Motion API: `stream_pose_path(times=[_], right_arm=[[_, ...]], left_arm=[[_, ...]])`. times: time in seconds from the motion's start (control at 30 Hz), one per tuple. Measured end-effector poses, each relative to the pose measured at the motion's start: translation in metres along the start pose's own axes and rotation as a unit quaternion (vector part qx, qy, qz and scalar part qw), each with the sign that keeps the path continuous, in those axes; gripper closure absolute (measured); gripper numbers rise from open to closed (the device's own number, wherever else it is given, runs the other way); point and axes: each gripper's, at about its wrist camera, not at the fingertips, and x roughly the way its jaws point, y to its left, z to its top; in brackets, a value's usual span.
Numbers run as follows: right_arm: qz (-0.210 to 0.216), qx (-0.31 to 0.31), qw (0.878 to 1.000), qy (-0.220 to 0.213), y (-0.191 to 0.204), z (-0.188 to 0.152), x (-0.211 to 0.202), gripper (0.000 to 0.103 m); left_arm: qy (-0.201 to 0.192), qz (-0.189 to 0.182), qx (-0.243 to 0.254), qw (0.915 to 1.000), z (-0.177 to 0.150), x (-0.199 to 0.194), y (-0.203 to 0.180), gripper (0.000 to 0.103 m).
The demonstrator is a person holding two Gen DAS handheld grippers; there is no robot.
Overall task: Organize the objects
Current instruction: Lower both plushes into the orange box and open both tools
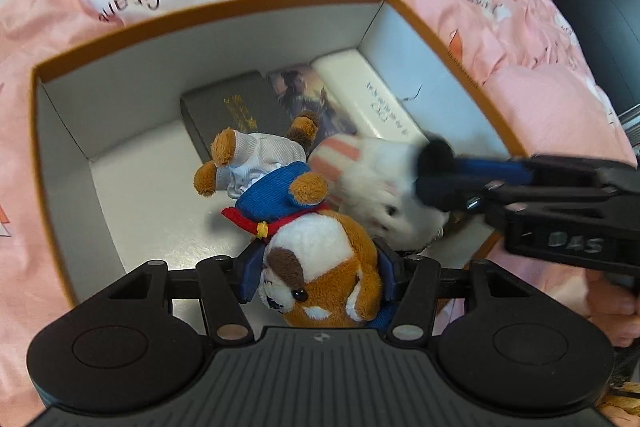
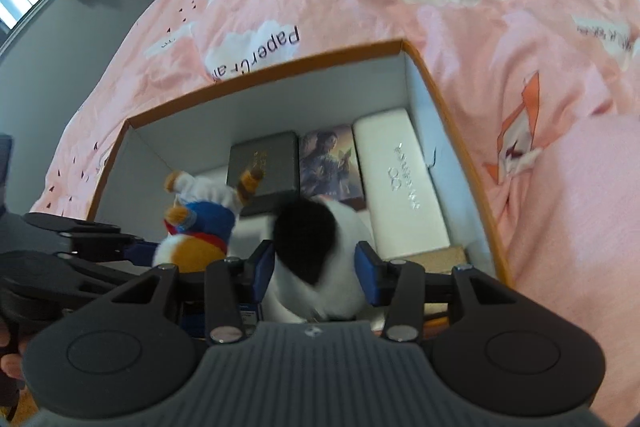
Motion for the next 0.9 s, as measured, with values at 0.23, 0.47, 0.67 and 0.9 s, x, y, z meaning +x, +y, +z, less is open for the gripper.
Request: stream_pose_path(times=[0.23, 0.47, 0.67, 0.9], right_arm=[[0.0, -0.06, 0.998, 0.003, 0.008, 0.008, -0.005, 0.056], [-0.006, -0.081, 0.995, 0.048, 0.003, 0.006, 0.014, 0.063], [0.021, -0.047, 0.997, 0.06, -0.008, 0.005, 0.02, 0.07], [0.042, -0.025, 0.996, 0.073, -0.012, 0.005, 0.027, 0.074]], left_arm=[[0.016, -0.009, 0.014, 0.9997, -0.001, 0.011, 0.006, 0.034], [-0.009, -0.028, 0.006, 0.9995, -0.007, 0.004, 0.005, 0.03], [-0.018, -0.021, 0.008, 0.9996, -0.017, -0.007, 0.007, 0.051], [-0.018, -0.015, -0.007, 0.9997, -0.017, -0.002, 0.011, 0.057]])
